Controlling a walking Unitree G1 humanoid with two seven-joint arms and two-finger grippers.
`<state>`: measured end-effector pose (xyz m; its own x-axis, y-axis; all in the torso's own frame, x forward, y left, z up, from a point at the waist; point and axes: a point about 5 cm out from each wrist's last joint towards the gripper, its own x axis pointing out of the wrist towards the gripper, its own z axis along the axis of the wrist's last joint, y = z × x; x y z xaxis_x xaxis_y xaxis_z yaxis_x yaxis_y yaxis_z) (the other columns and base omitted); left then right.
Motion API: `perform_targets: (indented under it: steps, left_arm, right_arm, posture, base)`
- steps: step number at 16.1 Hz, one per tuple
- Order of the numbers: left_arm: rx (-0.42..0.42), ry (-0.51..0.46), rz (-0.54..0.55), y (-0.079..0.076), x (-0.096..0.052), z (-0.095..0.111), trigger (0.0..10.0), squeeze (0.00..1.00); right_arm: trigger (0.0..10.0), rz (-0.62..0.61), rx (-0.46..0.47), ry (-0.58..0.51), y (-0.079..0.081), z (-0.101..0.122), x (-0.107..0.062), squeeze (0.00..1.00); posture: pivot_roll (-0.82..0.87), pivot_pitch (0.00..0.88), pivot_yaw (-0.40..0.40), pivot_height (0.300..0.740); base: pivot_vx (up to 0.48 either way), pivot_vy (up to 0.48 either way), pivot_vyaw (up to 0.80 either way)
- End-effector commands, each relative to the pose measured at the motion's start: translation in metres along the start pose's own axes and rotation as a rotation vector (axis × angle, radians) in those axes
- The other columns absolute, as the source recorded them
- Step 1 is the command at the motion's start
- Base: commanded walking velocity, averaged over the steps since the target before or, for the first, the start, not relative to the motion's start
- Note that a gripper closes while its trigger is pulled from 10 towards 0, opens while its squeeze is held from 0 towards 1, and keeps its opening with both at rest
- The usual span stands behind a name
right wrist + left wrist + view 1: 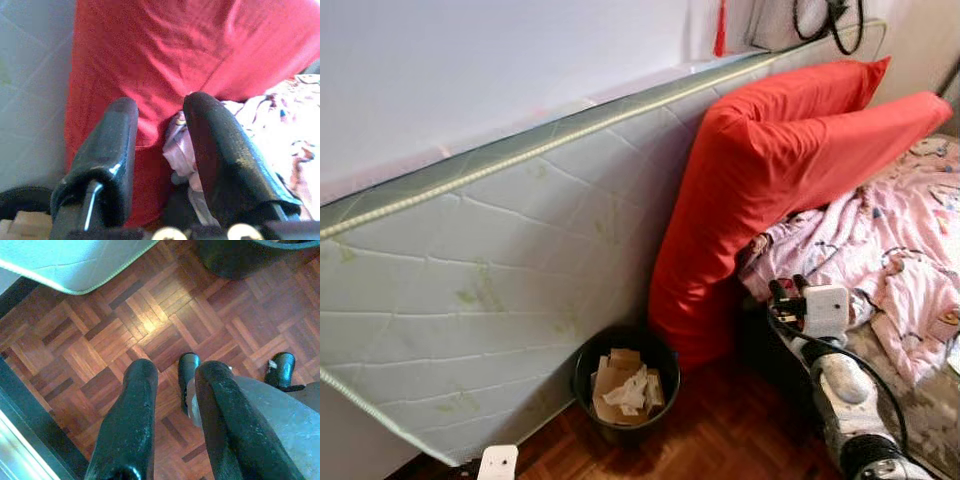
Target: Clean up the room
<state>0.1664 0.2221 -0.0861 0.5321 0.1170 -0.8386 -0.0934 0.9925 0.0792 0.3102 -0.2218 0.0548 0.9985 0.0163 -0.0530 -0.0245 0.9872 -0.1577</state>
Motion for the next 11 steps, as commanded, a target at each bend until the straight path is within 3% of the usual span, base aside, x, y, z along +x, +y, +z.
perform_targets:
  steps: [1, 4, 5, 6, 7, 11]
  left_arm:
    - [-0.002, 0.009, 0.002, 0.0, -0.001, -0.004, 10.0, 0.0]
    - [-0.002, 0.01, 0.001, -0.001, -0.001, -0.004, 10.0, 0.0]
    - [-0.005, 0.005, -0.001, 0.0, 0.0, -0.002, 10.0, 0.0]
    - [-0.003, 0.004, 0.0, 0.001, 0.0, -0.002, 10.0, 0.0]
    - [0.001, 0.004, 0.002, 0.001, 0.0, -0.001, 10.0, 0.0]
    - [0.012, 0.005, 0.0, 0.003, 0.0, 0.001, 10.0, 0.0]
  right_arm:
    - [10.0, -0.04, -0.032, 0.104, -0.01, -0.018, -0.01, 0.0]
    - [10.0, -0.082, 0.012, 0.456, -0.024, -0.076, -0.054, 0.0]
    - [10.0, -0.118, 0.145, 0.738, -0.02, -0.118, -0.101, 0.0]
    - [10.0, -0.111, 0.125, 0.805, -0.017, -0.126, -0.113, 0.0]
    - [10.0, -0.156, 0.165, 0.918, -0.009, -0.142, -0.136, 0.0]
    - [10.0, -0.049, 0.226, 0.948, 0.025, -0.15, -0.146, 0.0]
  posture:
    - [0.1, 0.0, -0.042, 0.74]
    - [0.1, 0.0, -0.035, 0.74]
    - [0.1, 0.0, -0.014, 0.74]
    - [0.1, 0.0, -0.006, 0.74]
    - [0.1, 0.0, -0.003, 0.74]
    - [0.1, 0.0, 0.014, 0.74]
  base:
    - [0.0, 0.0, 0.0]
    - [0.0, 0.0, 0.0]
    - [0.0, 0.0, 0.0]
    - [0.0, 0.0, 0.0]
    - [0.0, 0.0, 0.0]
    - [0.0, 0.0, 0.0]
